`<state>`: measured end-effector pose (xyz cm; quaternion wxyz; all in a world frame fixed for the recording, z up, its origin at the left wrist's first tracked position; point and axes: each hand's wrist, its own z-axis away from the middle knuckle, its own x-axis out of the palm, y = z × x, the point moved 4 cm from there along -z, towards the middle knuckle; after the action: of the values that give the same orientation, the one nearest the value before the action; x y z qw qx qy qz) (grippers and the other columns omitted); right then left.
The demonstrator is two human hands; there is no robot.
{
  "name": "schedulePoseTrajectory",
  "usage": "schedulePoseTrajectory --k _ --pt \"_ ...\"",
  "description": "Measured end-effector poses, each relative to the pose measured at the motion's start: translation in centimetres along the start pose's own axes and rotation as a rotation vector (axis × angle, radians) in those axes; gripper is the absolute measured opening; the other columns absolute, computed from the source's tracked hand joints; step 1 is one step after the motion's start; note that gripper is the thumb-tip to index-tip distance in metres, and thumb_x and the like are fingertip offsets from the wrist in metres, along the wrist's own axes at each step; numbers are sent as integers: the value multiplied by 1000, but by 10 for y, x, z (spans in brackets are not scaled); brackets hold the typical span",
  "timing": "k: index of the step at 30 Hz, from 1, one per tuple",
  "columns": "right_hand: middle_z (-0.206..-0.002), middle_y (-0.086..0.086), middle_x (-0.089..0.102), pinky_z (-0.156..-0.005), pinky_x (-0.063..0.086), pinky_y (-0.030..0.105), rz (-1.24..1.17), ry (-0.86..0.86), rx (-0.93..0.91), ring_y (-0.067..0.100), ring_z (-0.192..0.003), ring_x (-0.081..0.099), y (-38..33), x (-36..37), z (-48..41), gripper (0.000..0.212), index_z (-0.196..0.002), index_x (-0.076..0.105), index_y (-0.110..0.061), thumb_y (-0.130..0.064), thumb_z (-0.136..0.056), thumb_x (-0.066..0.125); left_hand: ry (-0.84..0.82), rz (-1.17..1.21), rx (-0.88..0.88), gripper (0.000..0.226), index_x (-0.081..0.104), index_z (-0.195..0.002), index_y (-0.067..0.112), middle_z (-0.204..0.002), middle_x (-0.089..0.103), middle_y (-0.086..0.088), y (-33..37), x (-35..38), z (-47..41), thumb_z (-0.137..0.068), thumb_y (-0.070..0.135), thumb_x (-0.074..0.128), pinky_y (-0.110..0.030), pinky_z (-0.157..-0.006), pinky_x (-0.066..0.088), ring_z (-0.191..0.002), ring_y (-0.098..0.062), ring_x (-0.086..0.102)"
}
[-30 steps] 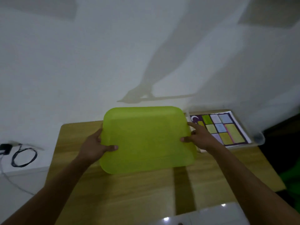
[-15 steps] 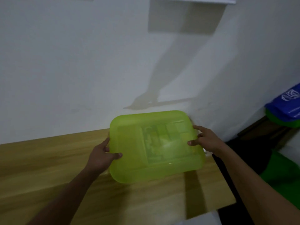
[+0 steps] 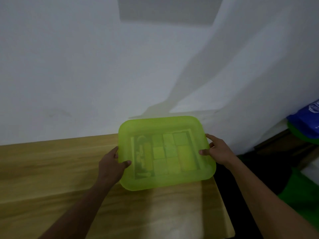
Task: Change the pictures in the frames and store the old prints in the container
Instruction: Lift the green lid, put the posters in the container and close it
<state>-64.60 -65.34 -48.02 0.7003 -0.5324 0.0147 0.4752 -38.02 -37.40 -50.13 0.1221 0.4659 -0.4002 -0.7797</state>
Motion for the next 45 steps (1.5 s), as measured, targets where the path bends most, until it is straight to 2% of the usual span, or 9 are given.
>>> schedulePoseTrajectory --k 6,9,13,17,22,28,34,39,45 --pt "-93 4 63 -60 44 22 51 16 -59 15 -77 61 8 8 -12 79 -149 41 -15 -7 -80 79 8 -23 25 61 61 -128 14 -94 62 -2 -1 9 -1 -70 12 82 -28 -74 42 -83 -24 60" --pt "-107 14 65 -72 45 28 74 74 -118 25 -89 61 8 6 -16 72 -144 48 -12 -7 -79 79 -8 -8 18 66 56 -133 13 -101 66 -5 -3 14 -4 -73 10 81 -28 -74 45 -79 -21 62" --pt "-96 4 61 -75 44 28 64 93 -100 23 -88 61 13 6 -19 69 -143 49 -10 -4 -80 78 -6 -45 22 71 52 -138 14 -113 66 -7 -7 17 -10 -74 18 81 -30 -78 48 -85 -21 63" --pt "-120 18 60 -85 48 32 105 123 -65 27 -103 60 24 8 -19 74 -145 46 -8 -11 -79 81 -11 -54 36 73 49 -140 14 -122 61 -8 -6 21 -11 -75 21 80 -27 -77 43 -89 -17 59" --pt "-138 14 45 -95 42 28 144 106 -42 27 -126 51 34 11 -16 76 -152 37 -12 -20 -87 75 16 -78 96 71 51 -138 11 -118 61 -8 -6 23 -7 -74 21 82 -28 -77 43 -89 -19 59" --pt "-154 7 39 -114 32 32 116 133 -78 23 -139 40 34 13 -14 63 -152 37 -13 -19 -95 65 -2 -133 133 69 49 -138 3 -138 54 -14 -4 29 -6 -80 25 77 -38 -107 39 -126 -29 52" --pt "-161 8 25 -117 17 26 243 109 -117 20 -149 24 35 17 -16 61 -155 28 -12 -22 -101 55 -64 -177 164 69 33 -148 9 -142 49 -14 -1 35 0 -90 24 66 -38 -102 40 -128 -32 50" --pt "-164 9 13 -117 15 25 368 60 -130 21 -151 16 35 19 -18 62 -157 16 -11 -24 -104 46 -109 -209 192 66 25 -150 3 -153 32 -15 2 40 1 -95 18 57 -34 -114 29 -141 -29 33" --pt "-163 9 20 -117 18 27 337 70 -132 20 -150 20 33 20 -18 71 -157 19 -11 -36 -100 54 -129 -195 184 65 20 -152 5 -157 23 -12 -2 44 -4 -97 18 53 -34 -114 26 -144 -28 26"
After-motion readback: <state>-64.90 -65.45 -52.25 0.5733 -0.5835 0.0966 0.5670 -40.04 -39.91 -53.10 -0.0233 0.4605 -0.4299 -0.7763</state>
